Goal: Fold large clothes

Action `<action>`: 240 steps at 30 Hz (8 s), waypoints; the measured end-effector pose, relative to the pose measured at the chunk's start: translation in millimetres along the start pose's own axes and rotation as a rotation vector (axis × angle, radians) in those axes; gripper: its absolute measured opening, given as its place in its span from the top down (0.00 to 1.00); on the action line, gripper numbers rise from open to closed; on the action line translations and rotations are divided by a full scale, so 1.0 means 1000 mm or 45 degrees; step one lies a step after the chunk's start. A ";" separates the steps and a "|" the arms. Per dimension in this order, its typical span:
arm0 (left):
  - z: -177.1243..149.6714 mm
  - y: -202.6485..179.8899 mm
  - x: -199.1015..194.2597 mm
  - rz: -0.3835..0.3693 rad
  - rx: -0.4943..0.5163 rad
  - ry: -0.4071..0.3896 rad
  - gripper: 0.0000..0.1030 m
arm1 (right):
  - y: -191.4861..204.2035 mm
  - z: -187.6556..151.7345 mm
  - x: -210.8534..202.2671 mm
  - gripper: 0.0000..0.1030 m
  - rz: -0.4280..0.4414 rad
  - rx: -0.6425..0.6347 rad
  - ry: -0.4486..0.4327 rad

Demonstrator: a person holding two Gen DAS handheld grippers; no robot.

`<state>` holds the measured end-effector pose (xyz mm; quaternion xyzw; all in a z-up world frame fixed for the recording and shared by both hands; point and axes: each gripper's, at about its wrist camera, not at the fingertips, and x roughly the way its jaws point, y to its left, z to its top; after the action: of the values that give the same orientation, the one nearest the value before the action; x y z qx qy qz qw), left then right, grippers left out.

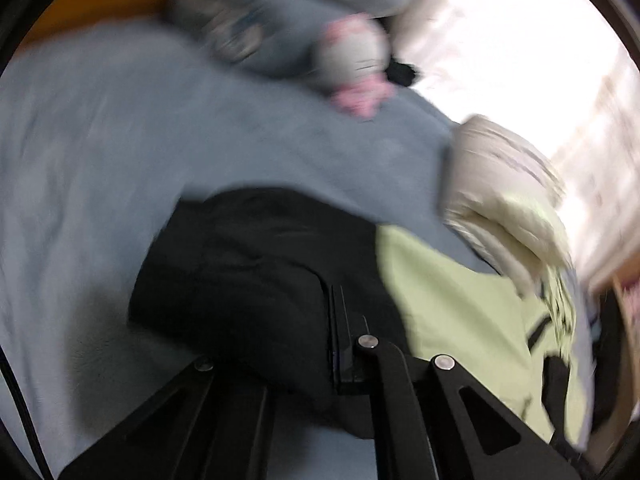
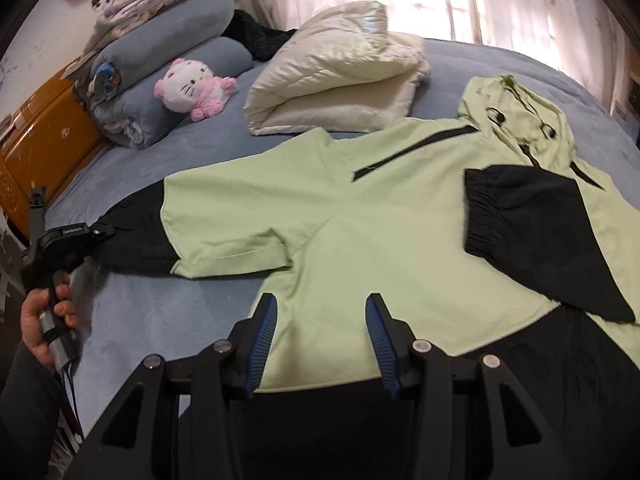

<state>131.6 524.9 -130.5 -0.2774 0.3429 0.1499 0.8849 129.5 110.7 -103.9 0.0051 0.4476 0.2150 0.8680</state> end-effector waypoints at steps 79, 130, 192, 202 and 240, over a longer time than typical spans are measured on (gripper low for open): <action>-0.254 -0.248 -0.102 -0.578 0.662 0.383 0.19 | -0.080 0.007 -0.050 0.99 0.331 0.014 0.036; -0.162 -0.224 -0.056 -0.291 0.489 0.225 0.19 | -0.277 0.026 -0.052 0.72 -0.451 0.357 0.028; -0.176 -0.356 0.120 -0.148 0.714 0.281 0.70 | -0.275 0.019 0.006 0.37 -0.503 0.054 0.026; -0.163 -0.331 0.104 -0.083 0.796 0.276 0.53 | -0.286 0.015 -0.019 0.48 -0.466 0.053 0.035; -0.208 -0.156 -0.150 -0.095 0.720 0.288 0.29 | -0.248 -0.161 -0.232 0.47 -0.300 0.278 -0.064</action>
<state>-14.2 265.5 -93.6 -0.0473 0.4568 -0.0159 0.8882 -22.1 -232.0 -70.4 0.0522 0.4440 0.0618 0.8924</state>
